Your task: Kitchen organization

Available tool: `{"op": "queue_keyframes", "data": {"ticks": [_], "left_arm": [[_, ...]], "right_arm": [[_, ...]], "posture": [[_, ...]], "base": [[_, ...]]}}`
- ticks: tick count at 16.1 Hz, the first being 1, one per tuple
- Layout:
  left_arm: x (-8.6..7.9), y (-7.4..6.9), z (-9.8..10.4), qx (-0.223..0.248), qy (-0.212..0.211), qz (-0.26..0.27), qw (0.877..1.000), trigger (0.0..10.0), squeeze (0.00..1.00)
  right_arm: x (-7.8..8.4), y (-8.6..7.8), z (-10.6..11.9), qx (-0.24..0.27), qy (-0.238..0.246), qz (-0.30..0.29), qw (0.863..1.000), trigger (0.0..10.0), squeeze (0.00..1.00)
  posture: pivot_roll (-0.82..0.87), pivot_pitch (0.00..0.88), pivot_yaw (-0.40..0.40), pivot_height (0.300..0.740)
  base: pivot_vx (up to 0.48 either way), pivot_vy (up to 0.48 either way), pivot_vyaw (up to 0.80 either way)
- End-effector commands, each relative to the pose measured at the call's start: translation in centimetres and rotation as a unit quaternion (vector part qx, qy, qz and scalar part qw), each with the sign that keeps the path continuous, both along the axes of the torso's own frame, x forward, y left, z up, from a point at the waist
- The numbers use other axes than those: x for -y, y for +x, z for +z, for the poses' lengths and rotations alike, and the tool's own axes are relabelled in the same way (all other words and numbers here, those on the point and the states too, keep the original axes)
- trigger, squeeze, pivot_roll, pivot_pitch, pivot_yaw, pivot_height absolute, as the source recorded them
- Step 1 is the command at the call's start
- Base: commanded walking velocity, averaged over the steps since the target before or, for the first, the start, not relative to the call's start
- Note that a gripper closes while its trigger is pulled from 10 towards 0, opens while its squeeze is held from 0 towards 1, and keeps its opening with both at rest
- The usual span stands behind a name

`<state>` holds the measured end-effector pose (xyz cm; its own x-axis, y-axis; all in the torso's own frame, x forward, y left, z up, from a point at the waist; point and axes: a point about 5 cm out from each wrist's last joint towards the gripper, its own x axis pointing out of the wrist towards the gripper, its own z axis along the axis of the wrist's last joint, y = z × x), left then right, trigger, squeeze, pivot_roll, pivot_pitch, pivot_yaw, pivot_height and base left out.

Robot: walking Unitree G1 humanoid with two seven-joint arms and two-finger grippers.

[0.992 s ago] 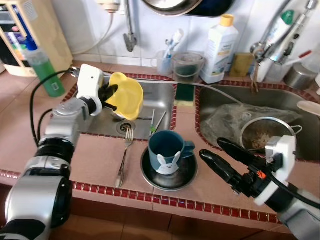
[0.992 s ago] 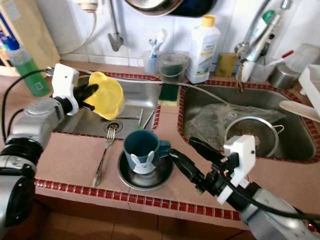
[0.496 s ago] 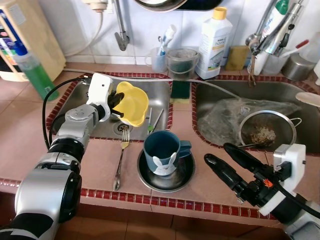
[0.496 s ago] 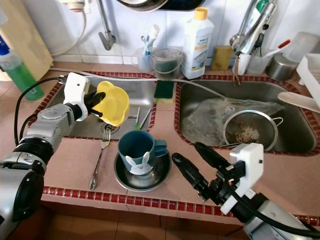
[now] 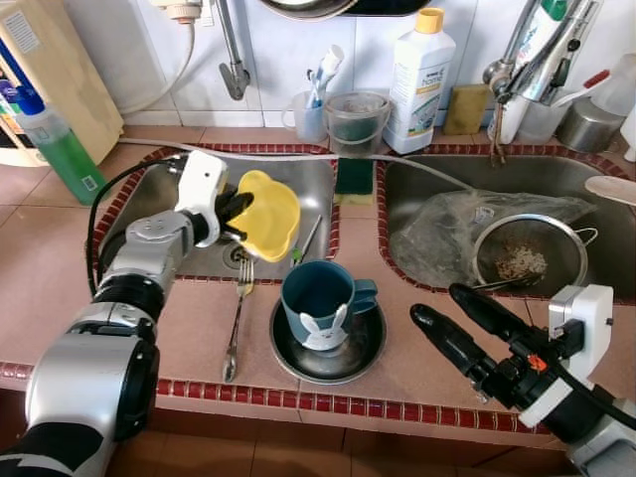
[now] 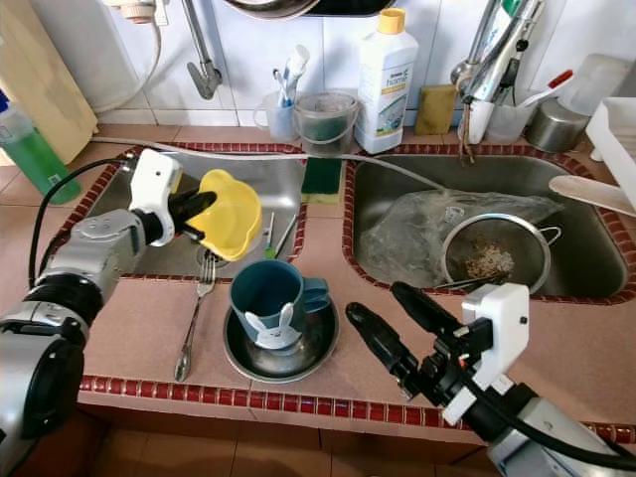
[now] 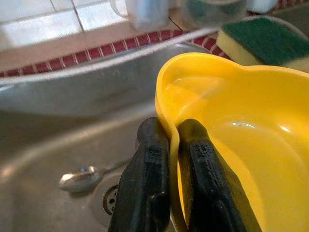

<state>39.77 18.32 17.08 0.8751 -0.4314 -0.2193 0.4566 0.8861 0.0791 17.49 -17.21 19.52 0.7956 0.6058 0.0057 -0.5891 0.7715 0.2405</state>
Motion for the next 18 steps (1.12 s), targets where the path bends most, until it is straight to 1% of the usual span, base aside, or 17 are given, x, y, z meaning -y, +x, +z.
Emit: {"op": "queue_keyframes", "data": {"ticks": [1, 10, 15, 18], "left_arm": [[-1.1, -0.2, 0.0, -0.003, 0.003, 0.005, 1.000, 10.0, 0.00], [-2.5, -0.8, -0.3, -0.015, 0.005, -0.009, 1.000, 10.0, 0.00], [-2.3, -0.8, 0.0, -0.011, 0.010, -0.022, 1.000, 10.0, 0.00], [-1.6, -0.4, 0.7, 0.009, 0.001, -0.015, 1.000, 10.0, 0.00]], "right_arm": [[-0.1, 0.0, 0.3, 0.005, -0.003, 0.008, 1.000, 10.0, 0.00], [0.0, 0.5, 0.3, 0.005, -0.007, 0.018, 1.000, 10.0, 0.00], [0.1, 0.6, 0.3, 0.006, -0.010, 0.020, 1.000, 10.0, 0.00], [0.0, 0.7, 0.3, 0.007, -0.009, 0.020, 1.000, 10.0, 0.00]], "posture": [[-0.29, 0.112, 0.106, 0.732], [-0.28, 0.098, 0.097, 0.732], [-0.28, 0.095, 0.098, 0.732], [-0.28, 0.095, 0.096, 0.732]], "base": [[0.000, 0.000, 0.00], [0.000, 0.000, 0.00], [0.000, 0.000, 0.00], [0.000, 0.000, 0.00]]}}
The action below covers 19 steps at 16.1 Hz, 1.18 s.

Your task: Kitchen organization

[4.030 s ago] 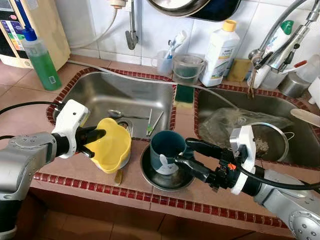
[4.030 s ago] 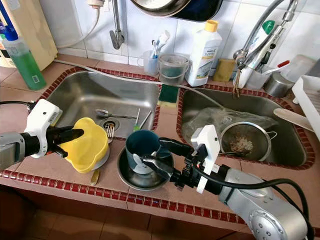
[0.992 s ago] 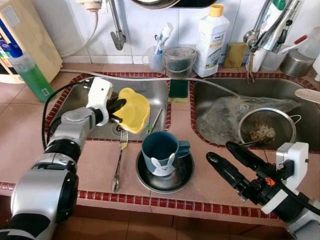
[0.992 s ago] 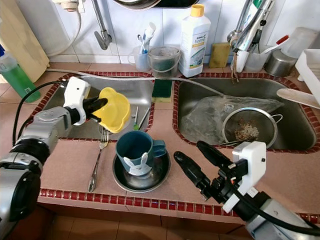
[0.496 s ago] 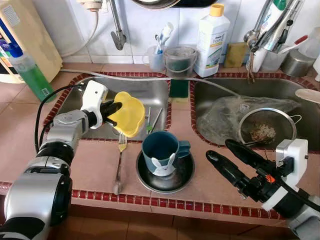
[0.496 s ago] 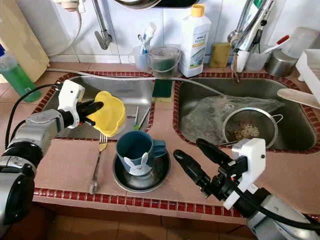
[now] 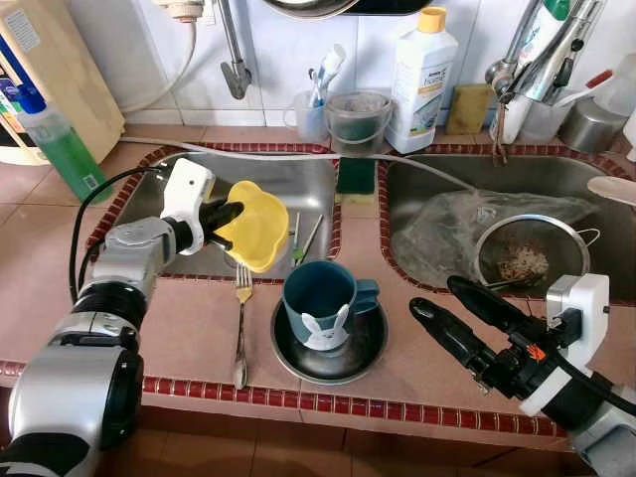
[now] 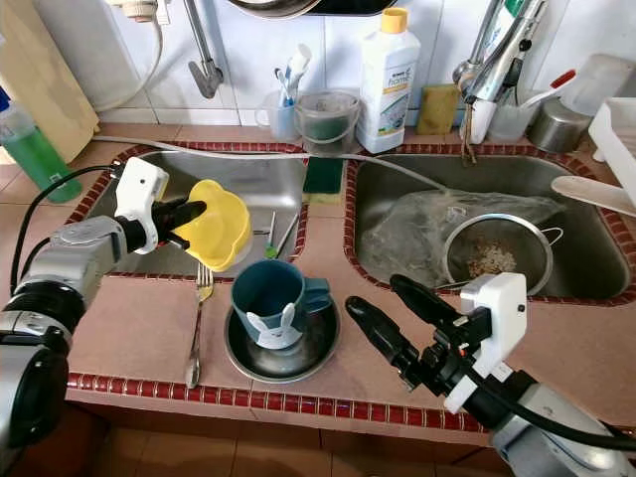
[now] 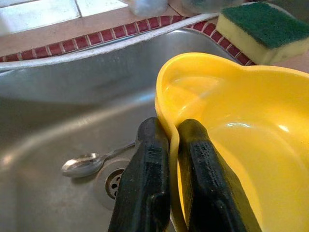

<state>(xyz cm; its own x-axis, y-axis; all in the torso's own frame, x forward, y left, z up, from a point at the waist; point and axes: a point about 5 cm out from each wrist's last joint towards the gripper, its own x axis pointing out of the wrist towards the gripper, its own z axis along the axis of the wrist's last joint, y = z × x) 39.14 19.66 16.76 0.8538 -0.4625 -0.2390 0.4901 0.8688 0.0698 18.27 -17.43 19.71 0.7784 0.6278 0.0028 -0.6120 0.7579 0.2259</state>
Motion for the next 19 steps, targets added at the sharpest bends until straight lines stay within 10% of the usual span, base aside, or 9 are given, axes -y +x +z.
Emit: {"op": "queue_keyframes", "data": {"ticks": [1, 12, 19], "left_arm": [[0.7, 0.7, 1.8, 0.042, -0.012, 0.008, 0.999, 10.0, 0.00], [4.3, 0.8, 0.2, 0.027, 0.018, -0.022, 0.999, 10.0, 0.00], [3.9, 0.5, -1.6, -0.011, 0.025, 0.019, 0.999, 10.0, 0.00]], "right_arm": [[-0.3, 0.0, 0.1, 0.003, -0.001, 0.006, 1.000, 10.0, 0.00], [-0.1, -2.0, -0.1, -0.012, 0.000, -0.034, 0.999, 10.0, 0.00], [-0.7, -3.8, 0.0, -0.025, 0.007, -0.040, 0.999, 10.0, 0.00]], "posture": [[-0.28, 0.097, 0.098, 0.732], [-0.36, 0.163, 0.141, 0.732], [-0.38, 0.207, 0.152, 0.732]], "base": [[0.000, 0.000, 0.00], [0.000, 0.000, 0.00], [0.000, 0.000, 0.00]]}}
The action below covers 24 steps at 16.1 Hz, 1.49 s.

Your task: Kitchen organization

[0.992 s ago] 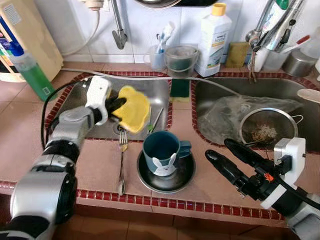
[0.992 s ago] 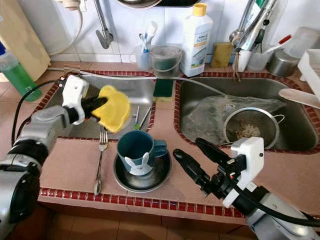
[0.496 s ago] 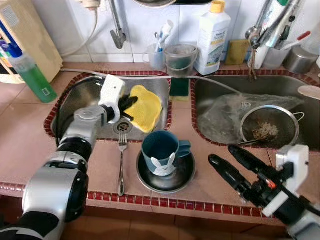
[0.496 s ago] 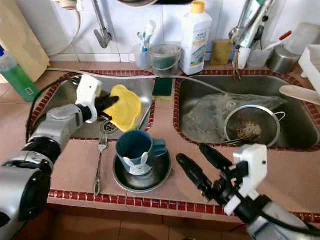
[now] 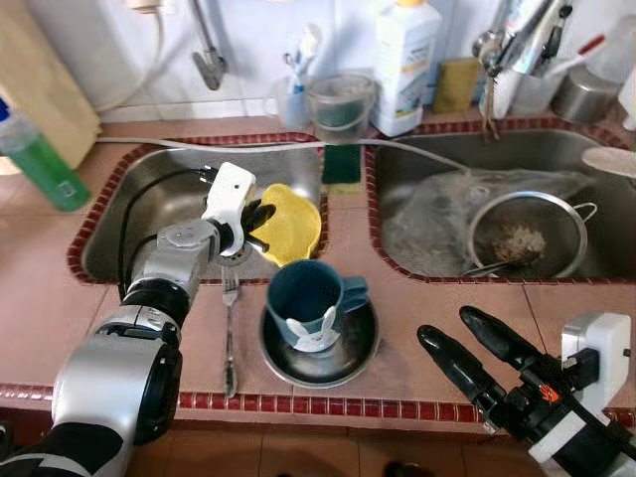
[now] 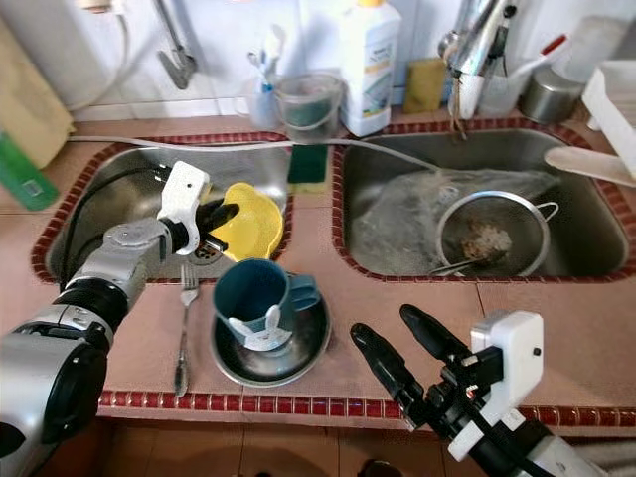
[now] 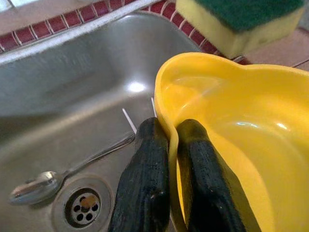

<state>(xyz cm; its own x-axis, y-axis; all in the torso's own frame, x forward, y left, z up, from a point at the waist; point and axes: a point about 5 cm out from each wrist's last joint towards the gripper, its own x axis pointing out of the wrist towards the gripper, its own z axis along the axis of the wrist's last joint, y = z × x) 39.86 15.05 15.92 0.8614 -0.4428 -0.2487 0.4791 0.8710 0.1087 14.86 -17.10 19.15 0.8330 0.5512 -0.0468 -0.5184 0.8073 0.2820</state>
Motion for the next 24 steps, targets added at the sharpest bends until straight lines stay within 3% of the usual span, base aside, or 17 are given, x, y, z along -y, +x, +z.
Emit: {"op": "queue_keyframes", "data": {"ticks": [1, 11, 19, 24], "left_arm": [[-0.8, -0.3, -0.8, -0.016, 0.006, 0.015, 1.000, 10.0, 0.00], [-3.0, -0.3, -1.4, -0.026, 0.019, 0.106, 0.994, 10.0, 0.00], [-2.8, -0.3, -1.4, -0.022, 0.026, 0.094, 0.995, 10.0, 0.00], [-2.4, -0.2, -1.2, -0.019, 0.022, 0.083, 0.996, 10.0, 0.00]], "right_arm": [[-0.4, -0.5, 0.6, 0.010, -0.001, 0.007, 1.000, 10.0, 0.00], [-0.6, -0.6, 0.5, 0.003, 0.004, 0.011, 1.000, 10.0, 0.00], [-0.2, -0.4, 2.4, 0.047, 0.023, 0.015, 0.998, 10.0, 0.00], [-1.2, -0.3, 4.0, 0.069, 0.066, 0.041, 0.995, 10.0, 0.00]], "posture": [[-0.38, 0.212, 0.152, 0.732], [-0.37, 0.200, 0.147, 0.732], [-0.38, 0.193, 0.150, 0.732], [-0.38, 0.195, 0.147, 0.732]], "base": [[0.000, 0.000, 0.00], [0.000, 0.000, 0.00], [0.000, 0.000, 0.00], [0.000, 0.000, 0.00]]}}
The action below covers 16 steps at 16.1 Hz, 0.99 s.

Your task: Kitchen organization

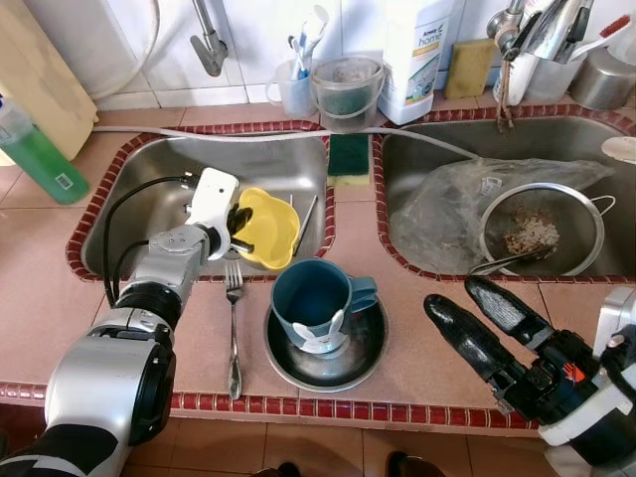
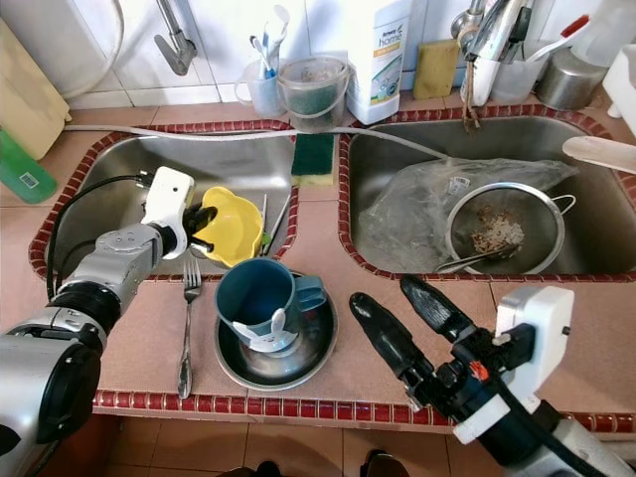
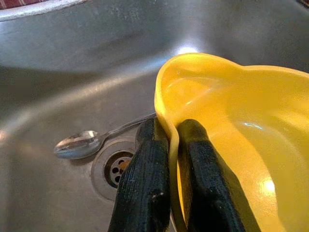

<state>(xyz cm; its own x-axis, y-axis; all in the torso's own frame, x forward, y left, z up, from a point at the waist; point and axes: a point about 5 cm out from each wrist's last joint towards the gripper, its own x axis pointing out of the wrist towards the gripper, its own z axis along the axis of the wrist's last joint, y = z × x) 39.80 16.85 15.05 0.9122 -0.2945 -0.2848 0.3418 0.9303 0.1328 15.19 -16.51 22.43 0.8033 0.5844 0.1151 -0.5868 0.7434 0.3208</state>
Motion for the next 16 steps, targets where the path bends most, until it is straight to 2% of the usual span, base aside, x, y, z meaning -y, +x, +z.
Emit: {"op": "queue_keyframes", "data": {"ticks": [1, 2, 3, 12, 14, 16], "left_arm": [[-0.6, -0.2, -0.3, -0.008, 0.001, 0.005, 1.000, 10.0, 0.00], [-0.5, -0.2, -0.4, -0.011, -0.011, 0.002, 1.000, 10.0, 0.12], [-0.5, -0.2, -0.4, -0.014, -0.022, 0.000, 1.000, 10.0, 1.00], [-0.8, 0.0, 0.5, -0.003, -0.036, -0.002, 0.999, 10.0, 1.00], [-0.9, 0.3, 1.5, 0.018, -0.048, -0.002, 0.999, 10.0, 1.00], [-1.0, 0.6, 2.8, 0.042, -0.063, -0.012, 0.997, 10.0, 1.00]], "right_arm": [[-0.6, -0.6, 0.9, 0.020, 0.004, 0.019, 1.000, 10.0, 0.00], [-0.6, -0.5, 1.1, 0.024, 0.006, 0.020, 0.999, 10.0, 0.00], [-0.6, -0.4, 1.2, 0.025, 0.005, 0.020, 0.999, 10.0, 0.00], [-0.4, 0.1, 1.5, 0.020, 0.009, 0.021, 1.000, 10.0, 0.00], [-0.4, 0.4, 1.5, 0.027, 0.007, 0.018, 0.999, 10.0, 0.00], [-0.6, 1.1, 1.3, 0.038, -0.021, 0.017, 0.999, 10.0, 0.00]], "posture": [[-0.38, 0.195, 0.147, 0.732], [-0.38, 0.195, 0.147, 0.732], [-0.38, 0.195, 0.146, 0.732], [-0.36, 0.193, 0.144, 0.732], [-0.34, 0.184, 0.141, 0.732], [-0.32, 0.174, 0.137, 0.732]], "base": [[0.000, 0.000, 0.00], [0.000, 0.000, 0.00], [0.000, 0.000, 0.00], [0.000, 0.000, 0.00], [0.000, 0.000, 0.00], [0.000, 0.000, 0.00]]}}
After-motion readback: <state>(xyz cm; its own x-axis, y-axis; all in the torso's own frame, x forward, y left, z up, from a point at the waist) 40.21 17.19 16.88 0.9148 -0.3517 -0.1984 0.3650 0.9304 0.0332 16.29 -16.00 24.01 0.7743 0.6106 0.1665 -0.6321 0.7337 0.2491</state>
